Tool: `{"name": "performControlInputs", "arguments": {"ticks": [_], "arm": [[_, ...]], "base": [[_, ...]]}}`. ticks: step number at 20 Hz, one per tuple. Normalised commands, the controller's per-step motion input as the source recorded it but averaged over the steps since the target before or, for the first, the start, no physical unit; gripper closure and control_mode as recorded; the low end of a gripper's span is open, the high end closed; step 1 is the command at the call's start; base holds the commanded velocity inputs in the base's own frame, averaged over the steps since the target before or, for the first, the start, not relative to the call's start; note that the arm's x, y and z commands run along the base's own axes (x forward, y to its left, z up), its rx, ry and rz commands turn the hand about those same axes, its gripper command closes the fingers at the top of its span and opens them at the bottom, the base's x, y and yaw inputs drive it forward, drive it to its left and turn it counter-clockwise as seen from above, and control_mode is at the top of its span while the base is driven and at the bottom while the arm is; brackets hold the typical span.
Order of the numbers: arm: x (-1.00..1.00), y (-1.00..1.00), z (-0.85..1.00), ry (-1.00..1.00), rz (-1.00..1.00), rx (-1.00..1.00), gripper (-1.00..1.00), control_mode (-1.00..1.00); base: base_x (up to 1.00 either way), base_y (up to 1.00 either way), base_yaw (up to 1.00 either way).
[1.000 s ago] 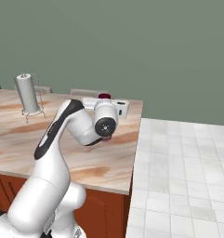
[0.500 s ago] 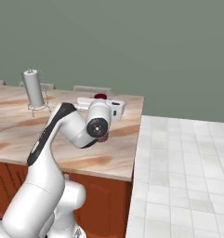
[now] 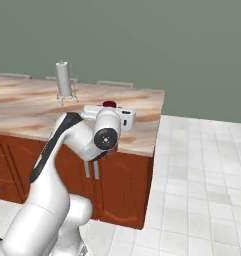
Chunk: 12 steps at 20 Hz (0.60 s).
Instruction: Pick the juice from the counter and place it in the open cabinet.
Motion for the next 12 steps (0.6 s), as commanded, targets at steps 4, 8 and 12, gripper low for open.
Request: {"name": "performControlInputs", "arguments": {"ticks": [4,8,12], "arm": [[0.0,0.0,0.0,0.0,0.0,0.0,1.0,1.0],[0.0,0.0,0.0,0.0,0.0,0.0,1.0,1.0],[0.0,0.0,0.0,0.0,0.0,0.0,1.0,1.0]], "base": [[-0.66,0.0,0.54],[-0.59,0.0,0.65],[-0.45,0.0,0.72]]}}
